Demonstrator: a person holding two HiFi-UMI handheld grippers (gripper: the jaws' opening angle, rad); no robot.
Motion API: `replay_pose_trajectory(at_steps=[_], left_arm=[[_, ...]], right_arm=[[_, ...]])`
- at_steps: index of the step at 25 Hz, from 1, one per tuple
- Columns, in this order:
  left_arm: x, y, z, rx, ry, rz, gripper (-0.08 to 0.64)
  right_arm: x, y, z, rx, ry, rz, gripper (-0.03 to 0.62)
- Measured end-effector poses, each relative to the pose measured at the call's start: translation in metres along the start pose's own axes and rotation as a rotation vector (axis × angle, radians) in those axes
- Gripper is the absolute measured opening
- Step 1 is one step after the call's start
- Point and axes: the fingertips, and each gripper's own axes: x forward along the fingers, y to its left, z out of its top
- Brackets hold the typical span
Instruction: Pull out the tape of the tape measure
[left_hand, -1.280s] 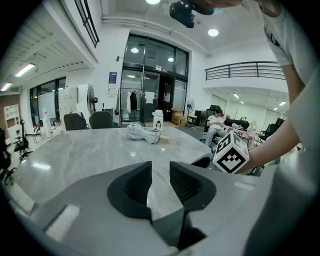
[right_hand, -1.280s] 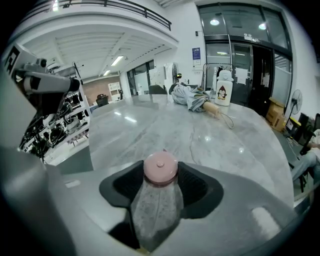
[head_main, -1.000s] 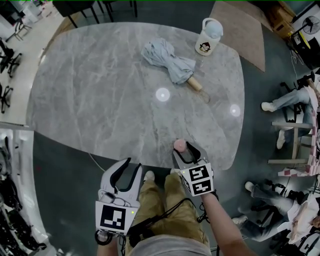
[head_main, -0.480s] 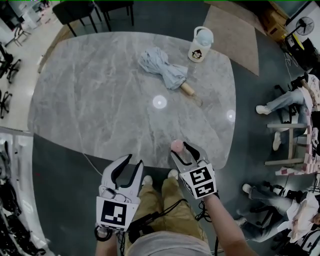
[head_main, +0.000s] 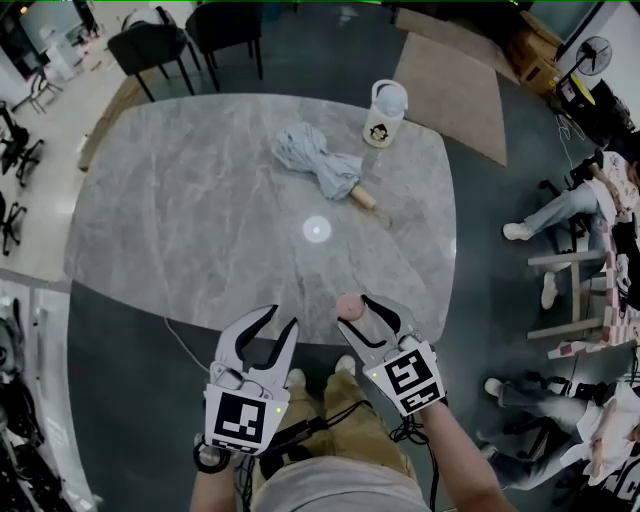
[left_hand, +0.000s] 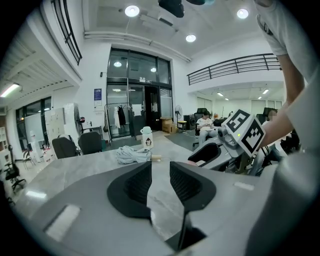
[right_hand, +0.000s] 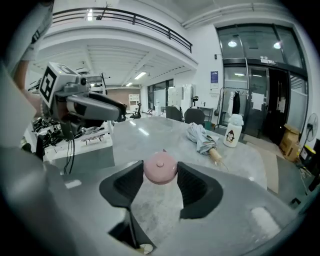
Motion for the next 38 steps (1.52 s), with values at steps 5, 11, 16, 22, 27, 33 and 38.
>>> replay_pose_trajectory(at_steps=[5, 11, 16, 22, 27, 33, 38], left_arm=[[0.005, -0.006, 0.008, 0.049, -0.018, -0.047, 0.114], [0.014, -0.015, 0.019, 0.128, -0.053, -0.123, 0.114], [0.018, -0.025, 0.023, 0.198, -0.066, -0.197, 0.128], [0.025, -0.035, 0.026, 0.250, -0.075, -0.270, 0.135], [0.031, -0.043, 0.027, 0.291, -0.074, -0.320, 0.135], [0.033, -0.051, 0.028, 0.326, -0.070, -0.370, 0.135], [0.034, -0.053, 0.024, 0.384, -0.047, -0.384, 0.117]], right_arm=[[-0.015, 0.010, 0.020, -0.076, -0.037, 0.034, 0.212], [-0.031, 0.019, 0.037, -0.145, -0.070, 0.072, 0.212], [-0.041, 0.025, 0.048, -0.191, -0.087, 0.097, 0.212], [-0.048, 0.027, 0.053, -0.235, -0.101, 0.121, 0.212], [-0.053, 0.028, 0.051, -0.271, -0.087, 0.138, 0.212], [-0.057, 0.026, 0.048, -0.310, -0.059, 0.149, 0.212], [-0.057, 0.030, 0.046, -0.341, -0.064, 0.173, 0.212]])
